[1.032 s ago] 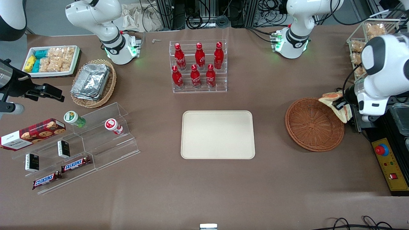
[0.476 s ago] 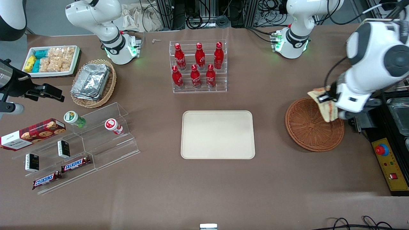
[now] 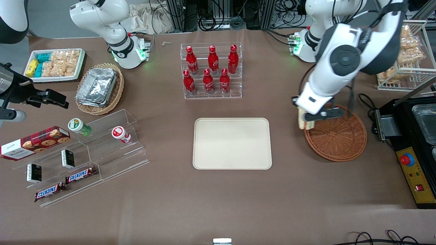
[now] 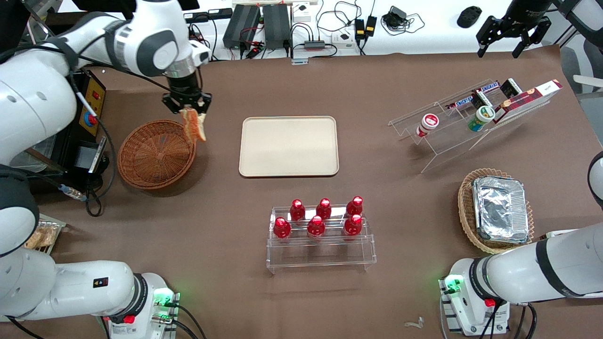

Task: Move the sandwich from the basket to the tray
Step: 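Carry the held sandwich over to the cream tray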

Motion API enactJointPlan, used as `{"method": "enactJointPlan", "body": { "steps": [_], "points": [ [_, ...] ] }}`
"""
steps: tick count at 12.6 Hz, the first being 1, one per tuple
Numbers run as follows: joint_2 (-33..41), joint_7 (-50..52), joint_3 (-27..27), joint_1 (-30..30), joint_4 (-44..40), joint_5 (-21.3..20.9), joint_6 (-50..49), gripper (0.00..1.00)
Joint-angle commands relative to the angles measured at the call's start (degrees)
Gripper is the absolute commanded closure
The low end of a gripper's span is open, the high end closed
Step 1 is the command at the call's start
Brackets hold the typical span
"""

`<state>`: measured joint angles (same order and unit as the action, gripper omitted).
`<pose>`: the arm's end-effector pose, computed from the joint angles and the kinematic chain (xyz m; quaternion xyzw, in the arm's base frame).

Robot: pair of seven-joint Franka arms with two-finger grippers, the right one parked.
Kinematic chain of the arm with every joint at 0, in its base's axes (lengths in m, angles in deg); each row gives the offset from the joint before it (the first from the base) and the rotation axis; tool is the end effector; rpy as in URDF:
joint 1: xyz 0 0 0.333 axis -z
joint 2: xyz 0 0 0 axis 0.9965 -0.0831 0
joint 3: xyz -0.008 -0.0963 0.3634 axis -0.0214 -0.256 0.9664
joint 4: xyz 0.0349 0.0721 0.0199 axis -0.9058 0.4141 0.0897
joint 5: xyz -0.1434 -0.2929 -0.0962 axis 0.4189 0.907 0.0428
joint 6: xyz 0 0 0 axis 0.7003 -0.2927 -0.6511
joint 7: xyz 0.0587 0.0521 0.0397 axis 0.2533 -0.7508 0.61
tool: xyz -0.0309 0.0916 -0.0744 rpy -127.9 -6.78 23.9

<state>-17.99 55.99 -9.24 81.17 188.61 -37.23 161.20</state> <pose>0.4593 -0.2111 0.5192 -0.9969 -0.0311 0.0641 0.0345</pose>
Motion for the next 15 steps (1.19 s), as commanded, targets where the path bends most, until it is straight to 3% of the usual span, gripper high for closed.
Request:
{"method": "enactJointPlan", "body": {
  "steps": [1,4,7,10,13,15],
  "points": [
    [-3.9,3.6,-3.2,0.8,-1.6,0.0,5.2,1.00],
    [-9.8,4.6,-3.3,3.0,-1.9,-1.1,10.1,1.00],
    [-16.6,4.3,-3.4,5.0,-3.3,-8.2,12.3,1.00],
    [-23.9,5.8,-3.1,6.0,-5.8,-9.5,15.5,1.00],
    [-29.8,7.5,-3.1,6.0,-8.6,-15.9,16.4,1.00],
    [-32.4,7.5,-3.0,5.6,-9.3,-16.0,18.8,1.00]
  ]
}}
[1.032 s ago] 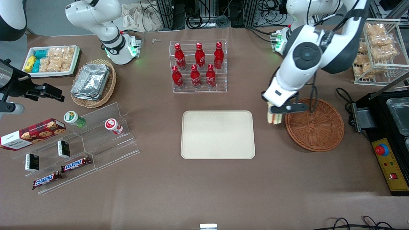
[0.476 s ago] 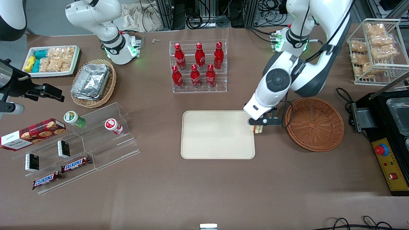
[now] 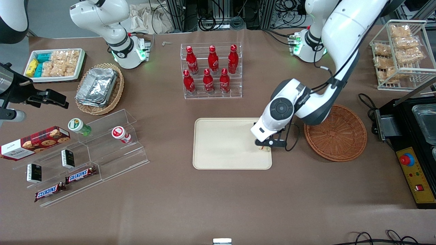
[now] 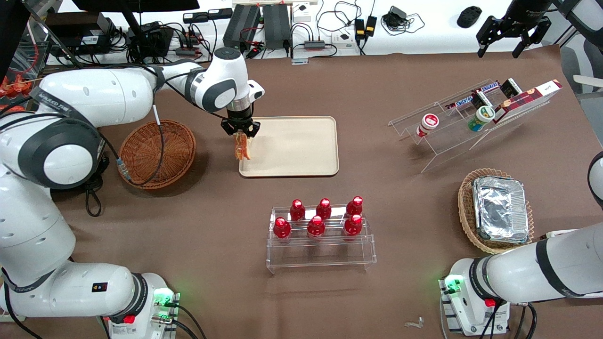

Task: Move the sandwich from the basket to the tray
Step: 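Lower the sandwich onto the tray and open the left gripper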

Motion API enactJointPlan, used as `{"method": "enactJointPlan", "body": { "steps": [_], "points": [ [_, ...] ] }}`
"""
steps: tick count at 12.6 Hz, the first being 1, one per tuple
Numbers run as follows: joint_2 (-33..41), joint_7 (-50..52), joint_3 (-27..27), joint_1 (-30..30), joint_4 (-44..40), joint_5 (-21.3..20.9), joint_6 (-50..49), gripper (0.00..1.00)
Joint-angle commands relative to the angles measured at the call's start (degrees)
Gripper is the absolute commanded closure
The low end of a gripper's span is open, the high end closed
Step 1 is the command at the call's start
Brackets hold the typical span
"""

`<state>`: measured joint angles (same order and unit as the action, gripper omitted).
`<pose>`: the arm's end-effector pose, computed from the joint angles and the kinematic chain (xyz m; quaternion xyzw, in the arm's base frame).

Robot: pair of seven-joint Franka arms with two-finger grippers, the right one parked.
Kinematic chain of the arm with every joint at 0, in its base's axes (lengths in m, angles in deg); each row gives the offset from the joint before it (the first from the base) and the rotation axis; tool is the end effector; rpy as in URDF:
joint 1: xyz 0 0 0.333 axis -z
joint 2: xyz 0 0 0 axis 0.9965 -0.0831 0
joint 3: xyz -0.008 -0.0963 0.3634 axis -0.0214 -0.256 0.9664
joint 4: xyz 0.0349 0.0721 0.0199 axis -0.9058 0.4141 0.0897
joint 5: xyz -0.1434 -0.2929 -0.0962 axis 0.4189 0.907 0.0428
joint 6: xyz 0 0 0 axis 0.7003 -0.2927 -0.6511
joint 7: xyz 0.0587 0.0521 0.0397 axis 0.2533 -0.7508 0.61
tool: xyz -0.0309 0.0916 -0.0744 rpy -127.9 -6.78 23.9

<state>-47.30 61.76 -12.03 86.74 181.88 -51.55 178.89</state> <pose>0.5461 -0.2942 0.3306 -0.9961 0.0439 0.0753 0.0089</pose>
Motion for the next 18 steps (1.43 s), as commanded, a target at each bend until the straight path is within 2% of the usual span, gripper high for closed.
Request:
{"method": "enactJointPlan", "body": {
  "steps": [1,8,9,10,12,13,18],
  "points": [
    [-3.7,1.8,-0.2,0.0,-2.6,-1.7,2.2,1.00],
    [-6.2,1.9,-0.1,0.4,-2.6,-3.0,4.4,1.00],
    [-6.5,1.9,-0.1,0.4,-2.6,-3.3,4.5,0.84],
    [-7.0,1.9,-0.1,0.4,-2.6,-3.8,4.5,0.49],
    [-7.0,3.3,-0.1,0.5,-2.6,-5.5,4.5,0.15],
    [-7.1,4.3,-0.1,0.9,-2.7,-6.5,4.7,0.01],
    [-6.4,5.6,-0.2,0.9,-4.8,-5.9,4.5,0.00]
  ]
}}
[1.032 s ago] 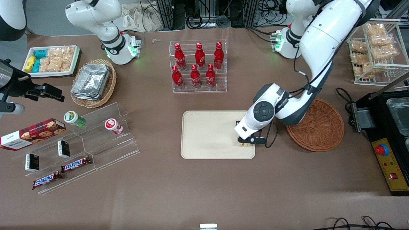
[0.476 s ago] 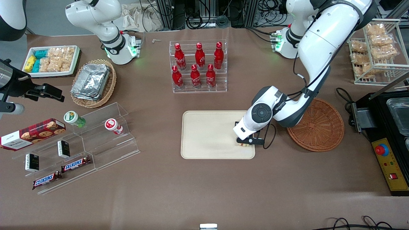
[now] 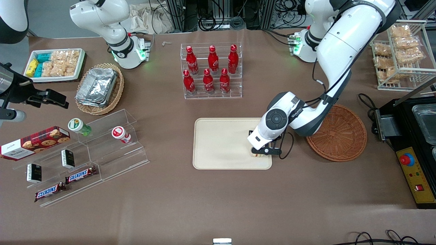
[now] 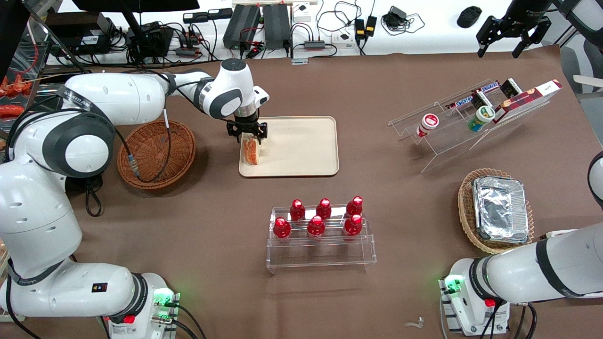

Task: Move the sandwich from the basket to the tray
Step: 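Lower the sandwich onto the tray and open the left gripper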

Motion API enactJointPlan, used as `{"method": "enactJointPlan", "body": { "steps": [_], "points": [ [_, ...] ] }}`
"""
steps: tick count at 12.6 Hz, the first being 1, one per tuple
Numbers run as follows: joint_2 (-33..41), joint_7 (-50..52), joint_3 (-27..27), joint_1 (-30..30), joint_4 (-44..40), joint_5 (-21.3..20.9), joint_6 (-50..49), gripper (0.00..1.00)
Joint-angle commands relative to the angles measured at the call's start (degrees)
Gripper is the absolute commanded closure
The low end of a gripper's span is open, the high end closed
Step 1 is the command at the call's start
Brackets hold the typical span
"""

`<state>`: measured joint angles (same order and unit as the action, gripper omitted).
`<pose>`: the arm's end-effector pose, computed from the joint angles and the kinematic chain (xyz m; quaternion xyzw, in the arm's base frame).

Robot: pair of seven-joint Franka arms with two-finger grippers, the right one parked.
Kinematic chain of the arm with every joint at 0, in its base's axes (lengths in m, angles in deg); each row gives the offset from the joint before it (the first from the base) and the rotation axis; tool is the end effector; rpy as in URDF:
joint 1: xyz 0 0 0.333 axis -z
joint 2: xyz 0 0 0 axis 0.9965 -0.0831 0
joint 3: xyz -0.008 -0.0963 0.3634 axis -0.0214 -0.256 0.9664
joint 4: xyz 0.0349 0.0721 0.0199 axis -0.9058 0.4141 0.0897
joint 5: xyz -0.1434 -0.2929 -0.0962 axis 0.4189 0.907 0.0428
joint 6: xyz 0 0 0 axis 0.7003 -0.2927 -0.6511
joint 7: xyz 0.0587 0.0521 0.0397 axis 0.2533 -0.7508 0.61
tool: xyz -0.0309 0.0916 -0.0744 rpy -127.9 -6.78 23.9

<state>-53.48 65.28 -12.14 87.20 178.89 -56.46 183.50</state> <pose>0.5684 -0.3052 0.2938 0.9979 -0.0354 -0.0537 0.0016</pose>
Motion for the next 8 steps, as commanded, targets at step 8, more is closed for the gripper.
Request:
{"method": "enactJointPlan", "body": {
  "steps": [8],
  "points": [
    [14.8,-7.2,-0.7,-4.4,-10.2,10.0,-20.6,0.00]
  ]
}}
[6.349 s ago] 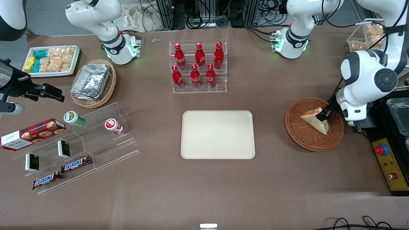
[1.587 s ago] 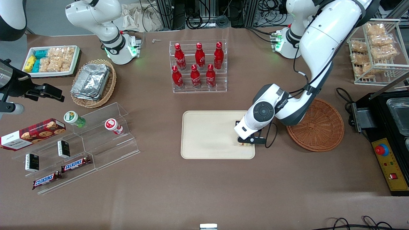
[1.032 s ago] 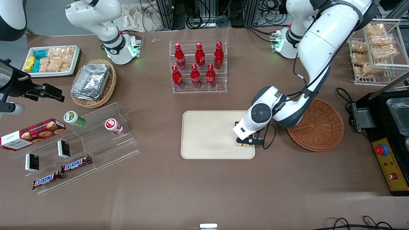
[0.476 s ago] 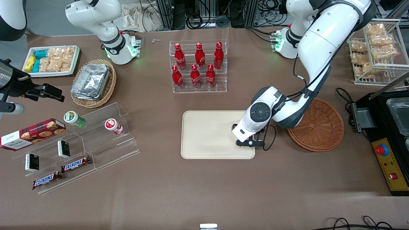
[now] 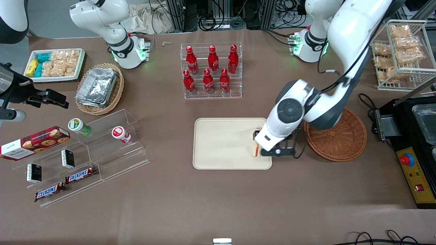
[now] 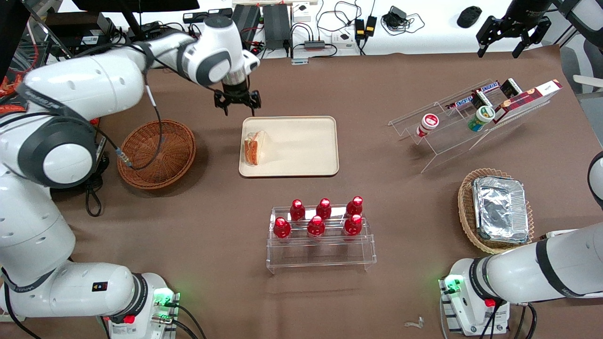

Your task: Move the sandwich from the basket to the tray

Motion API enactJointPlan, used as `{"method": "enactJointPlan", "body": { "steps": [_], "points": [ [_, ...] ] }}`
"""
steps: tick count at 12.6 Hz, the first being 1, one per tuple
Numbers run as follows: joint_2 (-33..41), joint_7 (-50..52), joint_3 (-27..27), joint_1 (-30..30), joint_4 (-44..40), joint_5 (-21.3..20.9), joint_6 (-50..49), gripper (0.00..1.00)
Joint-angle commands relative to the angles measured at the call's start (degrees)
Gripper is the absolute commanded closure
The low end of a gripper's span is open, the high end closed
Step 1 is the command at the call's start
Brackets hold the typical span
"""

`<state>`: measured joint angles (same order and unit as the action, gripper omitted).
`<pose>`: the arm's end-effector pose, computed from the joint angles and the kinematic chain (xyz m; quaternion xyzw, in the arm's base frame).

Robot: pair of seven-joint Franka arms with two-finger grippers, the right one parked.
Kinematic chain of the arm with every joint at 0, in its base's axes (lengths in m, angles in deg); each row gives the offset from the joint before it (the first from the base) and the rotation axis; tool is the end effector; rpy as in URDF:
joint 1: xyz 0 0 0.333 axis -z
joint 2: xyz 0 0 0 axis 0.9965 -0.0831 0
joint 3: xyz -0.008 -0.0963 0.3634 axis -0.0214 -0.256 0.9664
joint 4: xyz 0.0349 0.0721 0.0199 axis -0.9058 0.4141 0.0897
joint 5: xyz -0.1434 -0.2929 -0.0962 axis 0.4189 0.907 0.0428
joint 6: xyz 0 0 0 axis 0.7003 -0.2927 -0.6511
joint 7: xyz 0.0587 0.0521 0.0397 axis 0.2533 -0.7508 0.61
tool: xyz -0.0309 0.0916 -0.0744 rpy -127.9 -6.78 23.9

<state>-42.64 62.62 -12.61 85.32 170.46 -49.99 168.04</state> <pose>0.5783 -0.2774 0.4394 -0.9994 -0.0012 0.0335 0.0071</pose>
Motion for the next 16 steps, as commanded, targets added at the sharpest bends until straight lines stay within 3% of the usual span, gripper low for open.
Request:
{"method": "enactJointPlan", "body": {
  "steps": [1,6,8,11,13,16],
  "points": [
    [5.3,-7.2,-0.3,-4.6,-2.9,5.0,-7.1,0.00],
    [13.1,-8.8,0.7,-8.9,-3.7,6.7,-9.6,0.00],
    [15.3,-9.7,7.2,-7.2,-5.9,10.1,-11.7,0.00],
    [18.9,-21.2,18.3,-1.6,-7.5,15.5,-20.0,0.00],
    [21.3,-22.7,23.2,0.0,-6.8,15.9,-20.6,0.00],
    [25.5,-30.5,34.6,5.1,-5.5,16.2,-26.1,0.00]
  ]
}}
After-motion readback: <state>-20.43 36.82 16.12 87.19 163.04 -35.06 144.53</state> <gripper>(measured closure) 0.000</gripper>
